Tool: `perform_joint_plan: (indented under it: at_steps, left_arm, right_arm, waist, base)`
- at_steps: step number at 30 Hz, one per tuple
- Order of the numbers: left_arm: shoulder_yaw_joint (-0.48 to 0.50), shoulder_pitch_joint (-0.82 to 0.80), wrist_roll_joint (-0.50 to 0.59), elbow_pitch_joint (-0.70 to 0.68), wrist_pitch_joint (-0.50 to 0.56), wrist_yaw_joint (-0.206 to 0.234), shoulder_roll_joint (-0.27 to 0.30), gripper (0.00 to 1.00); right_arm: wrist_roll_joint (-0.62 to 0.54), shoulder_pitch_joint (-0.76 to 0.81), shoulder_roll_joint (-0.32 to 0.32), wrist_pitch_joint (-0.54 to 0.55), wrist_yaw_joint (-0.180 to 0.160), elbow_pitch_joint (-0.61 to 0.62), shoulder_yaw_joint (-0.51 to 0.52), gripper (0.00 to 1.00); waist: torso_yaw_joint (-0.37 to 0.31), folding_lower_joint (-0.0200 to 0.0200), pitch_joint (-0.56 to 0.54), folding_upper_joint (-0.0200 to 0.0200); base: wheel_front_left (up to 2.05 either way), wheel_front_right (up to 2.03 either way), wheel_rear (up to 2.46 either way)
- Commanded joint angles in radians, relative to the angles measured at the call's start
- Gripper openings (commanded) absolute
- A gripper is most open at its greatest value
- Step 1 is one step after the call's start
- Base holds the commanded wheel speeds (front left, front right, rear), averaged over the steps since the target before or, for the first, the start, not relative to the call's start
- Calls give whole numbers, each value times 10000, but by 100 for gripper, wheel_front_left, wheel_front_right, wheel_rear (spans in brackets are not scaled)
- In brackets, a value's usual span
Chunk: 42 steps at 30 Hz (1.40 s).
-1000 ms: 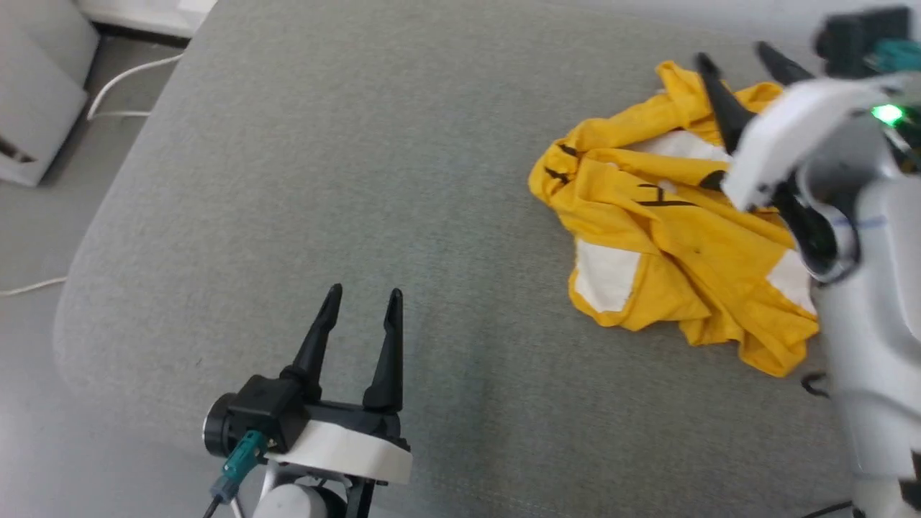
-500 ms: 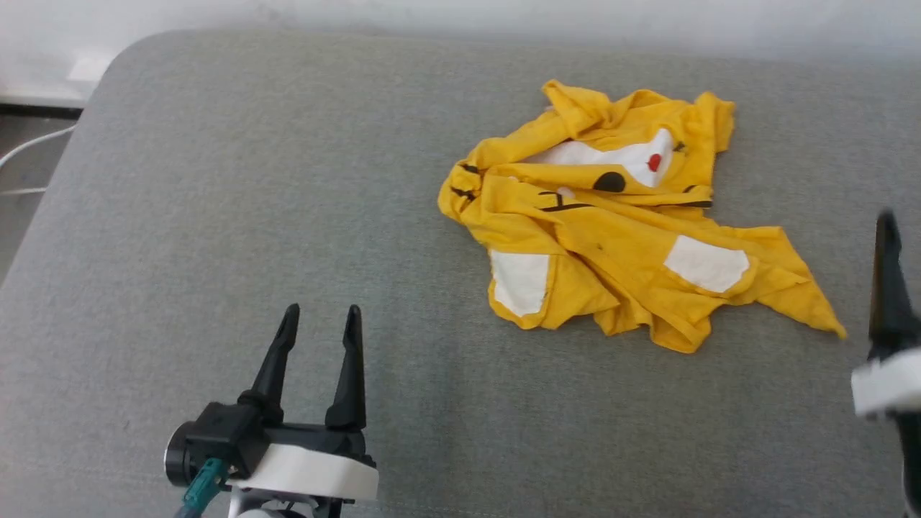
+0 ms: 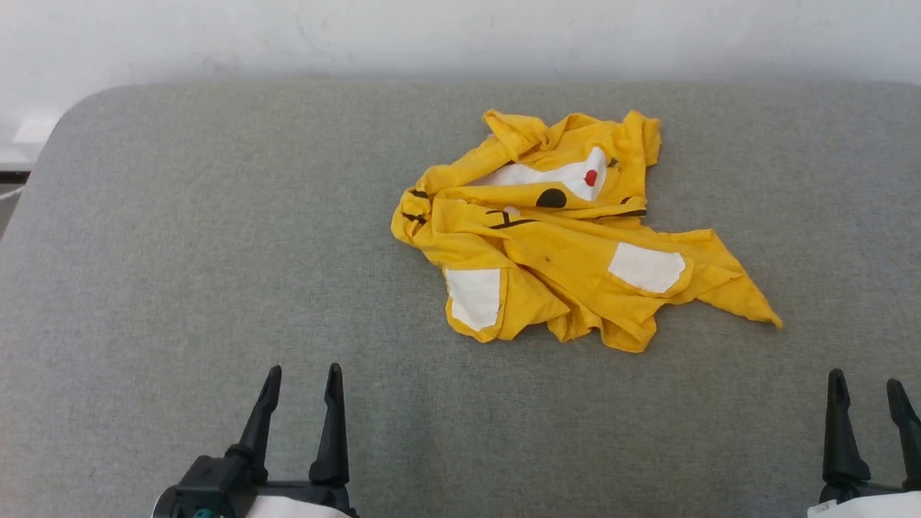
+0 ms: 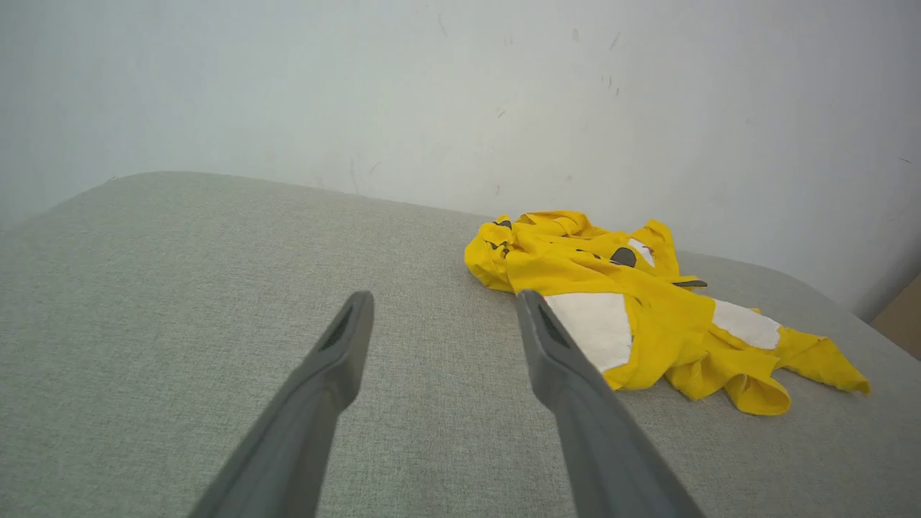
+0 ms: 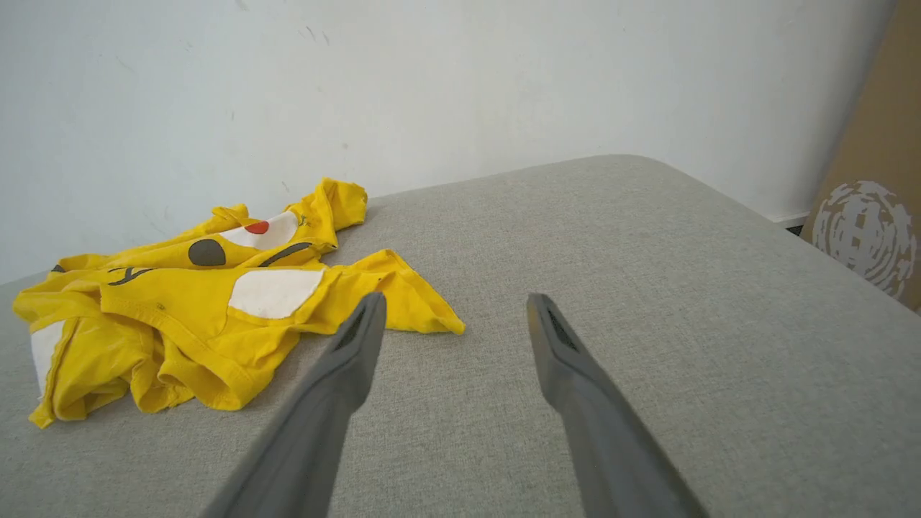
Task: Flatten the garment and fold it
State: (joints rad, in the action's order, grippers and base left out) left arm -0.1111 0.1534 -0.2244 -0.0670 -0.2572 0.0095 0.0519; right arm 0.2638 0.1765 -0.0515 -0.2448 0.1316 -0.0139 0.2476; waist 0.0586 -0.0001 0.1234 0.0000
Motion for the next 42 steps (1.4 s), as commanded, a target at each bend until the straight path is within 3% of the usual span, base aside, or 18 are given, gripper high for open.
perform_joint_plan:
  at_steps: [1,6,9,15,25,30,42]
  left_arm:
    - [4,-11,90,38,-46,-42,-16,100]
    - [-105,-857,301,255,-11,-374,236,100]
    - [-166,-1765,375,445,537,-580,551,100]
    - [-533,-3712,-222,1095,2971,-1040,851,100]
    - [-1767,-5483,-1617,2825,6394,-1309,460,100]
    - [-2050,-5857,-2036,3414,6586,-1318,229,100]
    - [-2590,-6696,-1746,5336,5904,-1168,93,100]
  right_arm:
    - [49,18,11,-75,-9,-13,-23,100]
    - [-108,-177,11,-143,-9,-45,130,100]
    - [-162,-287,12,-157,-9,-91,200,100]
    - [-139,-423,12,-166,-9,-81,61,100]
    - [-113,-883,12,-168,-9,-42,-149,100]
    - [-145,-1044,12,-169,-9,-7,-106,100]
    - [-167,-1374,12,-169,-9,-81,-216,100]
  waist:
    - [-85,1,-114,0]
    - [-56,1,-61,0]
    - [-33,1,29,0]
    - [1,1,379,0]
    - [-37,1,1248,0]
    - [-69,1,1497,0]
    - [-289,1,1835,0]
  base:
    - [0,0,0]
    - [0,0,0]
    - [0,0,0]
    - [0,0,0]
    - [0,0,0]
    - [0,0,0]
    - [0,0,0]
